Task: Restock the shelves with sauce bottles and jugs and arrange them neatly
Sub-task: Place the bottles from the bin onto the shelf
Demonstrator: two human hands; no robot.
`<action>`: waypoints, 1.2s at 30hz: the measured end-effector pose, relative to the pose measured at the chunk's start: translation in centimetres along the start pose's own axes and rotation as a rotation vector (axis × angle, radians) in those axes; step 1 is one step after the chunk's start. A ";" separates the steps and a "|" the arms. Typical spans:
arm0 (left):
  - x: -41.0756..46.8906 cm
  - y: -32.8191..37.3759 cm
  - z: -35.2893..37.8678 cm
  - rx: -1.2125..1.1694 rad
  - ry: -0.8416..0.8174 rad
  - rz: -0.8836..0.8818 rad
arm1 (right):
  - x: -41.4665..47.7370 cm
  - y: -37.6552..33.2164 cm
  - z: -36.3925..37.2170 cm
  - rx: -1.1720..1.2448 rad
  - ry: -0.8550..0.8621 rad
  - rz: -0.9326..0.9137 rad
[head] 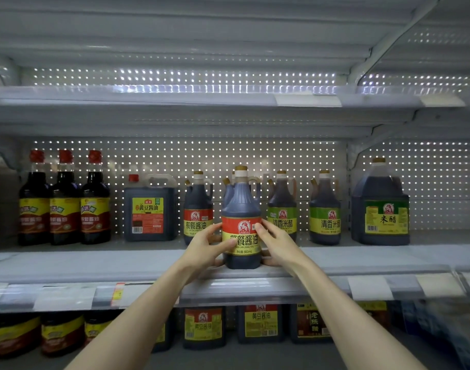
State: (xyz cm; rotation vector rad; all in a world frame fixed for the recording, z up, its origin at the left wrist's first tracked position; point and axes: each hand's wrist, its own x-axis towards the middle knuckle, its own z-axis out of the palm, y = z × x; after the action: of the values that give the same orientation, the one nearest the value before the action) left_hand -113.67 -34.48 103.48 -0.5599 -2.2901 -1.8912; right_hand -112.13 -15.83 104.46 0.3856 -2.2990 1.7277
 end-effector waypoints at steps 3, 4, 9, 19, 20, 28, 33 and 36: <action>-0.3 0.8 -0.3 0.042 0.024 0.004 | -0.2 -0.9 -0.2 0.011 0.014 -0.012; -0.3 1.3 -0.5 0.072 0.045 0.020 | -0.4 -1.6 -0.4 -0.011 0.035 -0.019; -1.7 3.9 -1.5 0.122 0.128 0.123 | -1.8 -5.3 -1.4 -0.121 0.122 -0.058; -11.0 7.9 -1.8 0.212 0.208 0.265 | -9.0 -8.2 -0.6 -0.091 0.146 -0.199; -11.9 8.1 -2.0 0.214 0.224 0.266 | -9.7 -8.2 -0.3 -0.083 0.137 -0.207; -22.5 8.5 -1.9 0.194 0.333 0.198 | -16.5 -9.1 3.2 -0.005 -0.003 -0.233; -30.6 8.6 -4.6 0.257 0.455 0.143 | -20.2 -10.2 8.0 0.059 -0.149 -0.245; -34.6 9.5 -6.9 0.297 0.534 0.103 | -21.9 -11.4 11.6 0.098 -0.226 -0.265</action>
State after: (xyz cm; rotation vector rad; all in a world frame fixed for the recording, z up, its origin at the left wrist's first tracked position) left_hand -79.25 -46.84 102.63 -0.1093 -2.0729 -1.3973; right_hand -87.98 -28.60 104.03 0.9032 -2.1895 1.7405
